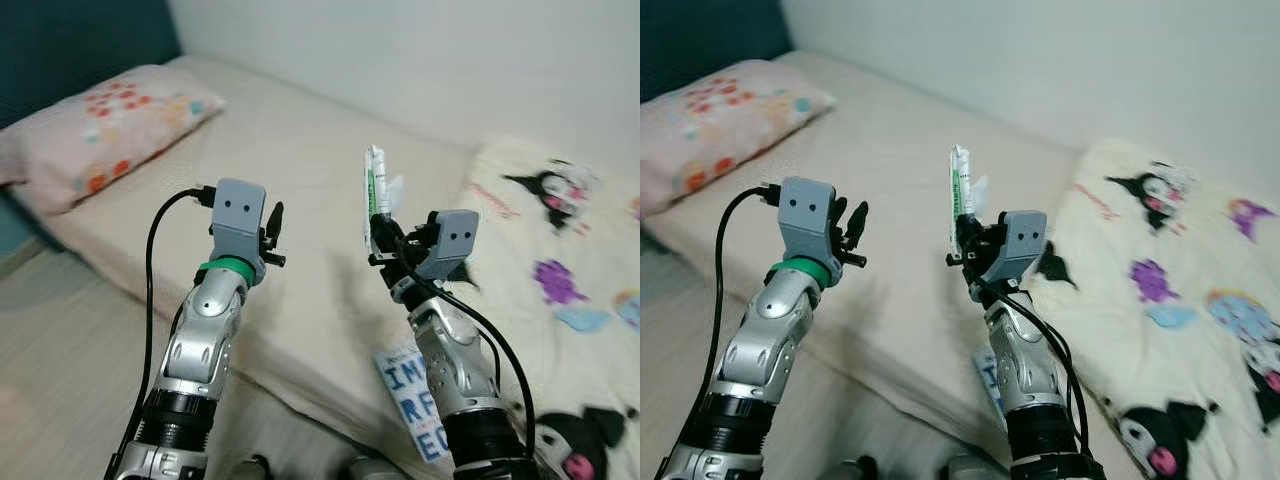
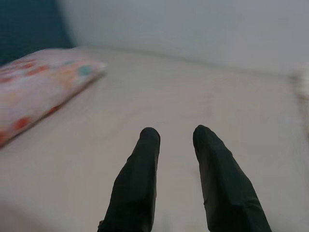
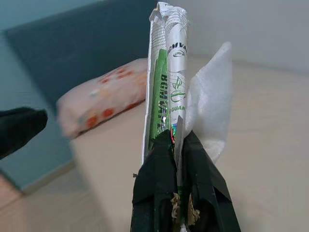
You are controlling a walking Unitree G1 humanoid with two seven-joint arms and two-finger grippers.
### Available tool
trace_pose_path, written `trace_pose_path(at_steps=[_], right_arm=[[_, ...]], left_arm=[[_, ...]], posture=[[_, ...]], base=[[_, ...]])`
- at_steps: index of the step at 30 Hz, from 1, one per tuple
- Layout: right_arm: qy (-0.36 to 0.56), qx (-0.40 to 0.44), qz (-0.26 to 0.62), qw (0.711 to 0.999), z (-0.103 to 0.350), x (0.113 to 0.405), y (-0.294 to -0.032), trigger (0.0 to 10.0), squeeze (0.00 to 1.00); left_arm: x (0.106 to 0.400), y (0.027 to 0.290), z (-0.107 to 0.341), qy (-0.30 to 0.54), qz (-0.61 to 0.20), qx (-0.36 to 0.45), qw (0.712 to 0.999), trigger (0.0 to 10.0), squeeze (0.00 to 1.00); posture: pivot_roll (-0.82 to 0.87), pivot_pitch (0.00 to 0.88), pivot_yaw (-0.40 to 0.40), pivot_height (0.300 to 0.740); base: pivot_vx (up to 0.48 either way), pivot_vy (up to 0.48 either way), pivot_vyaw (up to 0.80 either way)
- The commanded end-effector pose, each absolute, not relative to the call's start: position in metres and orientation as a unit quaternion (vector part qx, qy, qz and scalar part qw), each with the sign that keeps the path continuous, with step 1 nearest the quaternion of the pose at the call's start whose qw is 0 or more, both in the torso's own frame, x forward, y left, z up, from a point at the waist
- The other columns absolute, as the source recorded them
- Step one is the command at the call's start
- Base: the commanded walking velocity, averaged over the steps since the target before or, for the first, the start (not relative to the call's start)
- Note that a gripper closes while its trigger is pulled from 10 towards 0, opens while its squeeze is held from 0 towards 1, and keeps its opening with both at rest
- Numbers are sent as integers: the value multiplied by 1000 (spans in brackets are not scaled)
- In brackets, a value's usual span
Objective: Clean up the room
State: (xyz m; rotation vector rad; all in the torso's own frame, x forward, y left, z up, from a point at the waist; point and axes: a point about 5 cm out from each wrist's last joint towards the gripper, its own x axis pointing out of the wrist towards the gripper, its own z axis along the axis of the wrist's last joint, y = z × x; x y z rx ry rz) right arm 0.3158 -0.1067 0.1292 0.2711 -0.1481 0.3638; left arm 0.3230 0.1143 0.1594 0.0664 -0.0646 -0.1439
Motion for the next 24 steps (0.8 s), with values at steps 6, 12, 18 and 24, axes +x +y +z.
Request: trace_pose_path(at_steps=[6, 12, 18, 24], right_arm=[[-72, 137, 187, 970, 127, 313, -108, 10000, 43], [-73, 146, 213, 963, 129, 310, -103, 10000, 47], [-77, 144, 239, 957, 130, 307, -97, 10000, 55], [-78, 141, 240, 957, 131, 307, -97, 10000, 75]], left_arm=[[323, 112, 153, -18, -75, 38, 996, 10000, 0], [323, 111, 153, -17, -74, 39, 996, 10000, 0], [323, 111, 153, -15, -75, 40, 996, 10000, 0], [323, 111, 153, -15, -75, 40, 996, 10000, 0]], posture=[[-39, 0, 14, 739], [-37, 0, 13, 739], [-36, 0, 17, 739], [-37, 0, 19, 739]], base=[[0, 0, 754], [0, 0, 744], [0, 0, 744], [0, 0, 741]])
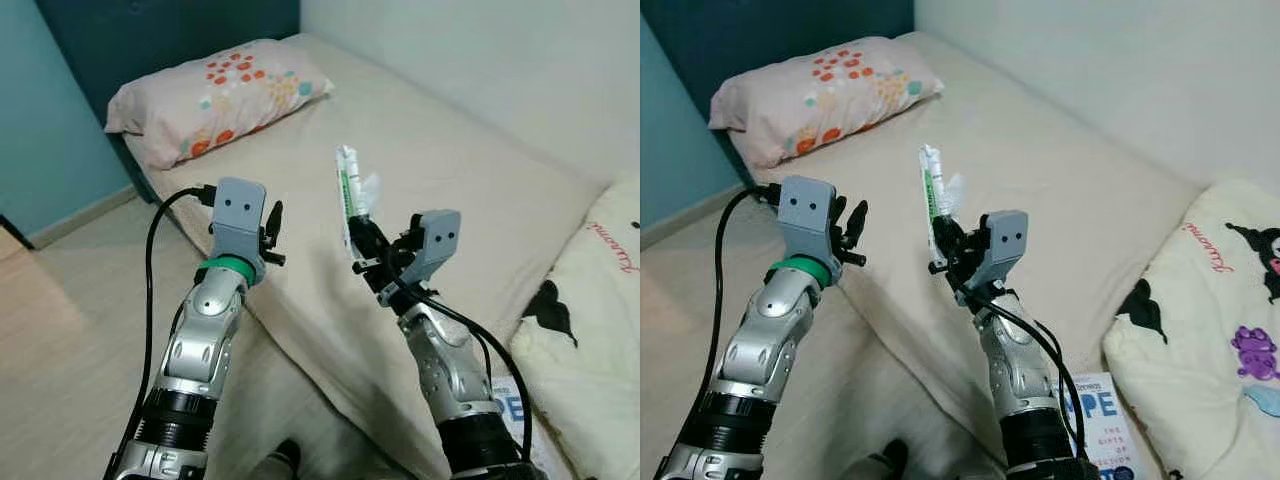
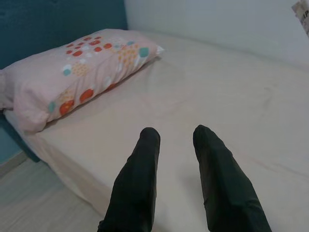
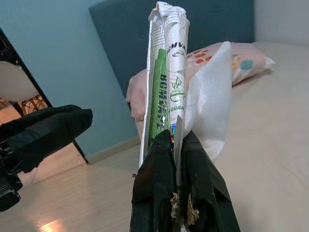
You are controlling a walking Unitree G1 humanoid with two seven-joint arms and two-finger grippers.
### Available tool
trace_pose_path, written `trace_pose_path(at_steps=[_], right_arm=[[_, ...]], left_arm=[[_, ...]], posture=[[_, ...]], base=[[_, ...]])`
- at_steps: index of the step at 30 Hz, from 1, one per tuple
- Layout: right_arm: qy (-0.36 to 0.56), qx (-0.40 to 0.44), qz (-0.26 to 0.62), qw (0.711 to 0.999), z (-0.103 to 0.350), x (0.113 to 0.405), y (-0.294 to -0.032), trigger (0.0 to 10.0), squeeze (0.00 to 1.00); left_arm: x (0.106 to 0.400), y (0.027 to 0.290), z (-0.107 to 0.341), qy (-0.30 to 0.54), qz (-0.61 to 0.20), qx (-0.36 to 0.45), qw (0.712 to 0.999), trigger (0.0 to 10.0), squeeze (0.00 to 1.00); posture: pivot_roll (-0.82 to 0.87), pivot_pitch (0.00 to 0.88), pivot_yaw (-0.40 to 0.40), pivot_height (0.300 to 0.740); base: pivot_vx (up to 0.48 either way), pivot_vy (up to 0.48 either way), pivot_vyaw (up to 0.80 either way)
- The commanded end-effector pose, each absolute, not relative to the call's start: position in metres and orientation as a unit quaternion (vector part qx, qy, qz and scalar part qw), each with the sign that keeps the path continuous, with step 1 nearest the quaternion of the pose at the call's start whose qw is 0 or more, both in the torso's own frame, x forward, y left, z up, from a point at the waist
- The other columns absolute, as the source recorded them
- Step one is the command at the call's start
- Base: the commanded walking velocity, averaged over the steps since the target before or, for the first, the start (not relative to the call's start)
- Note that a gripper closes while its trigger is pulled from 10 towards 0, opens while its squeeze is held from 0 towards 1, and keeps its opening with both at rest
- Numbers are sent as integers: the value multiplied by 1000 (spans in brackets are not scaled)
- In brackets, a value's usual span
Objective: Clean up the room
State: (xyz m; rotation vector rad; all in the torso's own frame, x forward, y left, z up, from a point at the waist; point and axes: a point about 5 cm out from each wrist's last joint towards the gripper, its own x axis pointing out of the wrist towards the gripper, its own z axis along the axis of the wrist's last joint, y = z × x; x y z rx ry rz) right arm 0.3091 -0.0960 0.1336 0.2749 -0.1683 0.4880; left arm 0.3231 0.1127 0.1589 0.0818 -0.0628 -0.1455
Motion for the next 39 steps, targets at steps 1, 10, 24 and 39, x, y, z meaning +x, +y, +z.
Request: trace_pose_path(at_steps=[1, 10, 24, 39], right_arm=[[-78, 141, 239, 958, 130, 307, -97, 10000, 75], [-76, 143, 238, 958, 130, 307, -99, 10000, 71], [-76, 145, 236, 958, 130, 307, -101, 10000, 75], [-79, 155, 270, 947, 133, 303, -92, 10000, 75]], left_arm=[[323, 111, 153, -15, -76, 41, 996, 10000, 0], [323, 110, 152, -14, -76, 42, 996, 10000, 0], [323, 109, 152, -14, -76, 41, 996, 10000, 0], [323, 110, 152, -15, -76, 46, 996, 10000, 0]], posture=[[-37, 0, 19, 739], [-35, 0, 17, 739], [-36, 0, 18, 739], [-34, 0, 20, 739]], base=[[0, 0, 738], [0, 0, 736], [0, 0, 731], [0, 0, 723]])
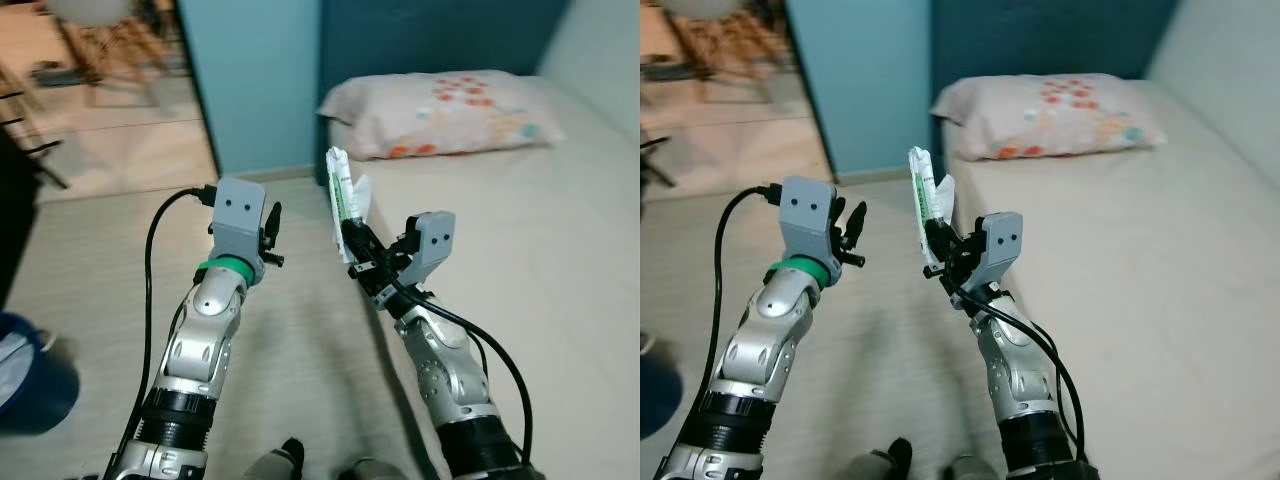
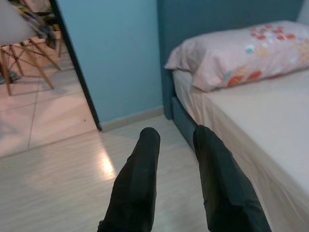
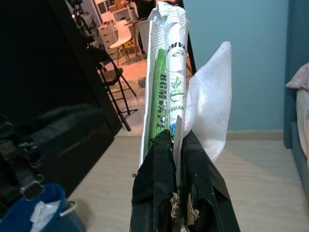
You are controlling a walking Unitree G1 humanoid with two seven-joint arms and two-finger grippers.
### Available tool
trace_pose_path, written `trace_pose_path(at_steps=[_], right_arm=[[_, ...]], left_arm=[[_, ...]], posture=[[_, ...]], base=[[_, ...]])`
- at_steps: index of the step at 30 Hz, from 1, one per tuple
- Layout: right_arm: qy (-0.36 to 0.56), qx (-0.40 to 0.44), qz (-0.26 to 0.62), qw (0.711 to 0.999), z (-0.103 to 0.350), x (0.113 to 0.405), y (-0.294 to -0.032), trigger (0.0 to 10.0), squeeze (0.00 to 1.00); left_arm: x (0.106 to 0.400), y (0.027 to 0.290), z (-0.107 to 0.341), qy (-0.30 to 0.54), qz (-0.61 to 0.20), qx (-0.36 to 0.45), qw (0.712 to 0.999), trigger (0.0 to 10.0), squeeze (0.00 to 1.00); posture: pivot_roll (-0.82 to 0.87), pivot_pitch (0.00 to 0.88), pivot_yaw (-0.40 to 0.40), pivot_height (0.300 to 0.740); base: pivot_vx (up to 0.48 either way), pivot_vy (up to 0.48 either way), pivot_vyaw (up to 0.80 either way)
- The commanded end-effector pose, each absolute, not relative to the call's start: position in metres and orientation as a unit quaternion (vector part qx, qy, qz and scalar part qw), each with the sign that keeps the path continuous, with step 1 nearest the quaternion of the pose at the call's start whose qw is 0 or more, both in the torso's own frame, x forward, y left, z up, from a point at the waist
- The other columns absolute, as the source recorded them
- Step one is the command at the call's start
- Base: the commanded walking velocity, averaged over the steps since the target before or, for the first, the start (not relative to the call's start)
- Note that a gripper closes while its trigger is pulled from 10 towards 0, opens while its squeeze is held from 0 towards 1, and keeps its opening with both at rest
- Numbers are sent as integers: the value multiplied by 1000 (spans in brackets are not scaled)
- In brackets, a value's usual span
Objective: Clean up the room
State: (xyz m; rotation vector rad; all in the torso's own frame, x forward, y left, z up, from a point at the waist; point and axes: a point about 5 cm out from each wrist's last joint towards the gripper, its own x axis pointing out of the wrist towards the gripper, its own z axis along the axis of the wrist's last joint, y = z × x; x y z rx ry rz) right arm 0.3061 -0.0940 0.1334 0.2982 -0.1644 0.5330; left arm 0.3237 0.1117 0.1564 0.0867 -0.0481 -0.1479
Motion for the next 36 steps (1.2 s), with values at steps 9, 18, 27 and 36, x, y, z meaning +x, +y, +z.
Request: trace_pose_path(at_steps=[9, 18, 27, 36], right_arm=[[-83, 171, 298, 936, 136, 299, -87, 10000, 71], [-73, 175, 285, 939, 134, 301, -89, 10000, 27], [-76, 172, 278, 942, 133, 301, -91, 10000, 43], [-67, 186, 294, 935, 133, 299, -90, 10000, 4]], left_arm=[[324, 110, 153, -22, -76, 51, 996, 10000, 0], [325, 112, 151, -19, -66, 58, 996, 10000, 0], [325, 112, 151, -17, -65, 59, 996, 10000, 0], [326, 112, 150, -16, -64, 58, 996, 10000, 0]], posture=[[-34, 0, 22, 739], [-35, 0, 24, 740], [-36, 0, 29, 740], [-35, 0, 29, 740]], base=[[31, 0, 701], [436, 0, 200], [480, 0, 551], [469, 0, 164]])
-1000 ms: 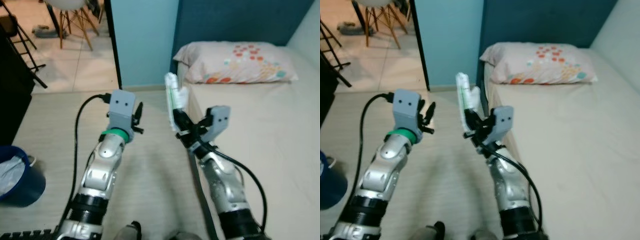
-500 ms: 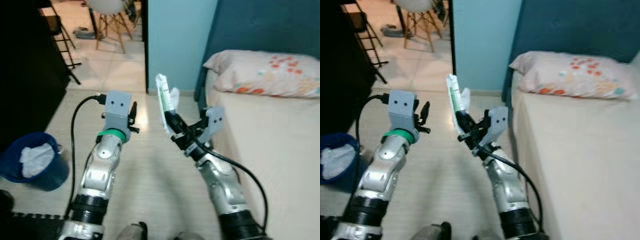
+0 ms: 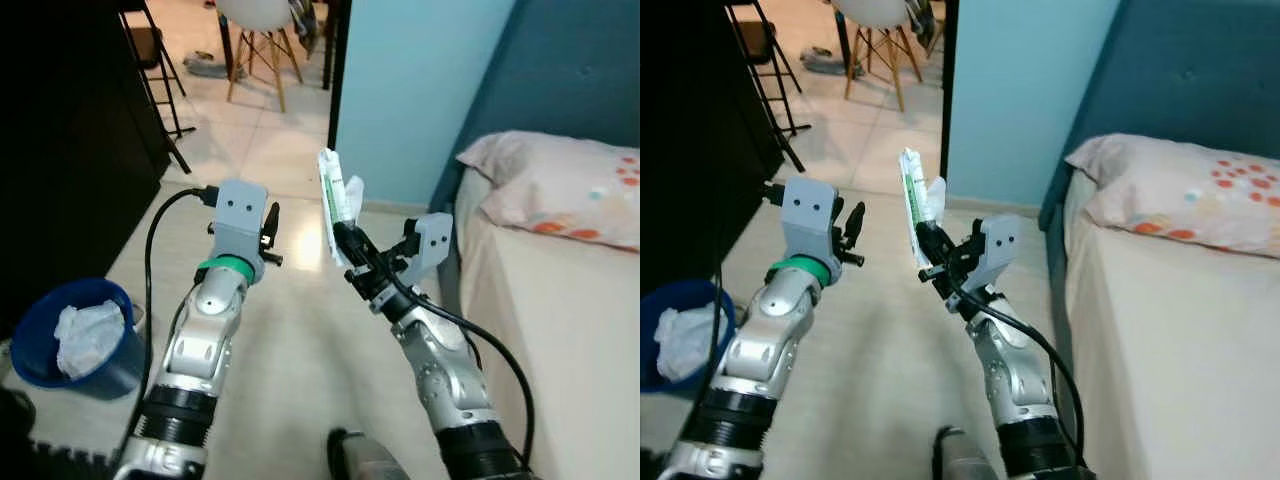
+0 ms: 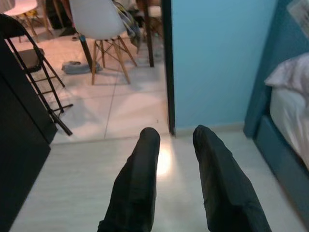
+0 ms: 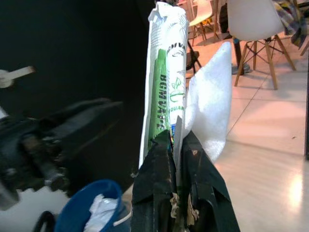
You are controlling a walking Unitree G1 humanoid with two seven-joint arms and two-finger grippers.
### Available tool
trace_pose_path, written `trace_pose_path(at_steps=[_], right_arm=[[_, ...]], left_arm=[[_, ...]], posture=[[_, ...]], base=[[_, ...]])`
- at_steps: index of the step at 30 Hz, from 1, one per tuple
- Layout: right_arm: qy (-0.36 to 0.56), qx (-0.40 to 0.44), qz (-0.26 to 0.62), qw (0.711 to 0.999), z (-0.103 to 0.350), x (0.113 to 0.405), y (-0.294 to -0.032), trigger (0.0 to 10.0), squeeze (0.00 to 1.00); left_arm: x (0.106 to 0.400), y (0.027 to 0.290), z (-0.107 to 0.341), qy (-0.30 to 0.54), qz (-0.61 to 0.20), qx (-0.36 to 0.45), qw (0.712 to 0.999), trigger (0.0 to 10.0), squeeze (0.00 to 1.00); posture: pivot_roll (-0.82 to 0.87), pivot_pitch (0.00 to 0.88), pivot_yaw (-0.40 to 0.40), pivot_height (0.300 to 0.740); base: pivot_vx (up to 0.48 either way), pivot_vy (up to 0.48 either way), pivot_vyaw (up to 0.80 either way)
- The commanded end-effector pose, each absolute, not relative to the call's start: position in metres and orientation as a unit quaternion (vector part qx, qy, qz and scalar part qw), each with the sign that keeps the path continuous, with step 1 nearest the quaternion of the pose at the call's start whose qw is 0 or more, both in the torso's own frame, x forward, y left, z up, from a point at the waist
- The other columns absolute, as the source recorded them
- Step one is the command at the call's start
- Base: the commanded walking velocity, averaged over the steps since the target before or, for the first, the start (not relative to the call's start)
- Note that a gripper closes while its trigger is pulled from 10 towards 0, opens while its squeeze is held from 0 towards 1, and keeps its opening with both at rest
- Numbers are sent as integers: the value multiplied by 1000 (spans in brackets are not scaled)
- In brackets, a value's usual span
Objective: Clean up the room
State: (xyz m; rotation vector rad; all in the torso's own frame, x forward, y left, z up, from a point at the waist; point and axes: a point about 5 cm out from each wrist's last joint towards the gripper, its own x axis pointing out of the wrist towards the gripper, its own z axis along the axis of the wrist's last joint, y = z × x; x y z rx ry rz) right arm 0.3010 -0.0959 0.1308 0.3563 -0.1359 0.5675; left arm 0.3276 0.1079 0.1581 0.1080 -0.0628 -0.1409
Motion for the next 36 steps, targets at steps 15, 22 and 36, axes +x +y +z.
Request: trace_pose_path(at_steps=[15, 22, 36], right_arm=[[-69, 192, 326, 923, 136, 298, -83, 10000, 8], [-70, 192, 338, 919, 138, 298, -80, 10000, 20], [-77, 187, 359, 911, 145, 303, -82, 10000, 16]], left_arm=[[326, 113, 151, -16, -64, 60, 996, 10000, 0], [327, 114, 151, -16, -64, 60, 996, 10000, 0], [326, 114, 151, -14, -63, 62, 996, 10000, 0]], posture=[[-28, 0, 34, 740], [-27, 0, 36, 740], [-24, 0, 42, 740]], base=[[422, 0, 201], [422, 0, 758], [422, 0, 727]])
